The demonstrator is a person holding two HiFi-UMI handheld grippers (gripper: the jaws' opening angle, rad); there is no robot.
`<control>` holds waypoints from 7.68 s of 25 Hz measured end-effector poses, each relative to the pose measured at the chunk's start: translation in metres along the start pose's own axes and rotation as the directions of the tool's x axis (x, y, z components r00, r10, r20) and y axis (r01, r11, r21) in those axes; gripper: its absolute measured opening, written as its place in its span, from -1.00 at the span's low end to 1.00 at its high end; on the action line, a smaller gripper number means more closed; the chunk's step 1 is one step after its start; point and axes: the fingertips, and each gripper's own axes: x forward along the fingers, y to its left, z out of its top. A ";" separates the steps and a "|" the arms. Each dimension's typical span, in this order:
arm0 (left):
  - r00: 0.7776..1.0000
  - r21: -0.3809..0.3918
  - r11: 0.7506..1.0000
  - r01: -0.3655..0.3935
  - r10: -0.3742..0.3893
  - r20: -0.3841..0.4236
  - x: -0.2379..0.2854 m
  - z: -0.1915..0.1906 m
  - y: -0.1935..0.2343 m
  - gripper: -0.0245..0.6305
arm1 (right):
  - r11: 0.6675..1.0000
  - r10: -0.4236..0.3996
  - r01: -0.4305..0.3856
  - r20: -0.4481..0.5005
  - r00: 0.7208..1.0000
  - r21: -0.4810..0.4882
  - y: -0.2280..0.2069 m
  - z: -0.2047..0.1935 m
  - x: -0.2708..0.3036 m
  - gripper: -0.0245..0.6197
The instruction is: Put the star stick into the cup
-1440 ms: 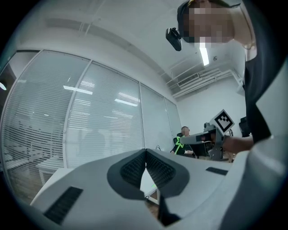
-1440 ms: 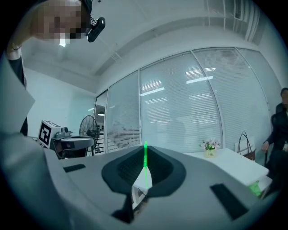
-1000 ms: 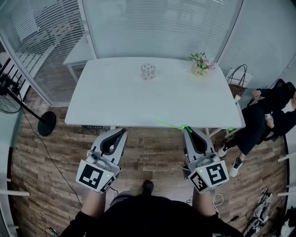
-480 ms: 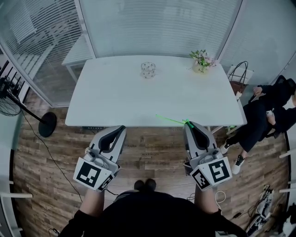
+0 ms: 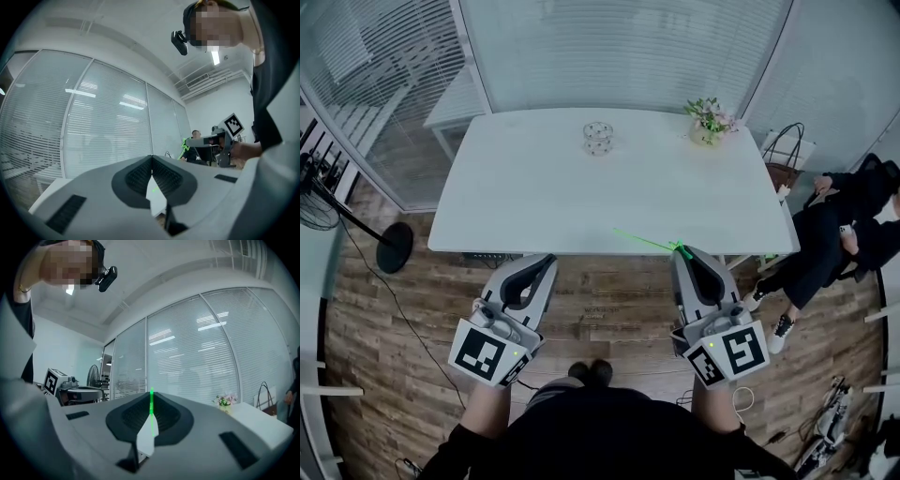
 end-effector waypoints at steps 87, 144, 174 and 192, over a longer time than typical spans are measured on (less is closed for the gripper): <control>0.998 -0.046 0.997 -0.066 0.067 0.011 0.256 -0.042 0.237 -0.88 | 0.995 0.096 -0.096 -0.008 0.995 -0.012 -0.158 -0.043 0.331 -0.86; 0.996 -0.066 0.995 -0.072 0.068 -0.059 0.256 -0.068 0.225 -0.88 | 0.984 0.180 -0.180 -0.091 0.979 0.006 -0.178 -0.151 0.363 -0.85; 0.999 -0.050 0.997 -0.053 0.053 -0.012 0.265 -0.054 0.223 -0.88 | 0.992 0.125 -0.128 -0.139 0.982 -0.013 -0.192 -0.157 0.351 -0.50; 0.997 -0.047 0.998 0.049 -0.046 0.060 0.291 -0.036 0.208 -0.88 | 0.996 0.061 -0.063 -0.035 0.998 -0.063 -0.189 -0.071 0.321 -0.34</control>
